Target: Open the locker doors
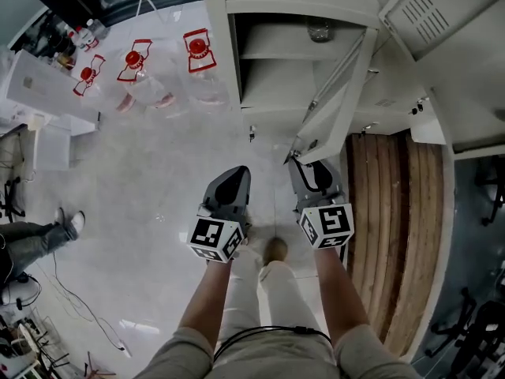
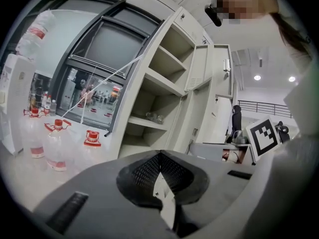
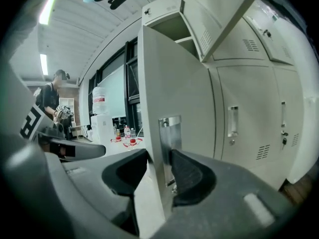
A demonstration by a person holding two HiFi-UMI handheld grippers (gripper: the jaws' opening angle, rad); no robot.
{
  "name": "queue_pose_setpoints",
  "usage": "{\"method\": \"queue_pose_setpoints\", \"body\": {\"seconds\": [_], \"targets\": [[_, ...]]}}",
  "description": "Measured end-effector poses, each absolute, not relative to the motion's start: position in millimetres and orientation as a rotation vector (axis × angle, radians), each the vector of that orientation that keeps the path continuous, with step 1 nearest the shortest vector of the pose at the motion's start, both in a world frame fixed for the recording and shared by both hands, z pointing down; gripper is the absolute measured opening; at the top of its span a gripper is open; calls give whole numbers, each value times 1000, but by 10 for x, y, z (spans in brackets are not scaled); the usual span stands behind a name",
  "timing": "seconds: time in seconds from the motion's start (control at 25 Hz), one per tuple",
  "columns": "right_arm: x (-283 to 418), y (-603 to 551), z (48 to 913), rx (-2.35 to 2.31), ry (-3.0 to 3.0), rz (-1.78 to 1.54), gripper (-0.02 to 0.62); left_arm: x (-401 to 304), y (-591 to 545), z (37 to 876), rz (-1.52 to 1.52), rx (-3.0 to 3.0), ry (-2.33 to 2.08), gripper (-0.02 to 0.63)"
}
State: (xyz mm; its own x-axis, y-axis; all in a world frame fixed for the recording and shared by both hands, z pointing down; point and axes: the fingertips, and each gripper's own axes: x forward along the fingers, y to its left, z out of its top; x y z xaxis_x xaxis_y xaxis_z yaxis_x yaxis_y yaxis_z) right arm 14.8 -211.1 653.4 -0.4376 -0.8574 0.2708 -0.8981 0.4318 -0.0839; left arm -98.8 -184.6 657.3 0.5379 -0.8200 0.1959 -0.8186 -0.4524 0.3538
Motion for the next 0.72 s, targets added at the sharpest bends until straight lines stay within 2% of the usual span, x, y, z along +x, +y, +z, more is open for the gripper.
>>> {"method": "queue_pose_setpoints", "body": {"seconds": [0.72], "targets": [[1336,-1709,6520,1778,-2326,272,139,-395,-1557,6499,16,2447,-1268,-2]]}}
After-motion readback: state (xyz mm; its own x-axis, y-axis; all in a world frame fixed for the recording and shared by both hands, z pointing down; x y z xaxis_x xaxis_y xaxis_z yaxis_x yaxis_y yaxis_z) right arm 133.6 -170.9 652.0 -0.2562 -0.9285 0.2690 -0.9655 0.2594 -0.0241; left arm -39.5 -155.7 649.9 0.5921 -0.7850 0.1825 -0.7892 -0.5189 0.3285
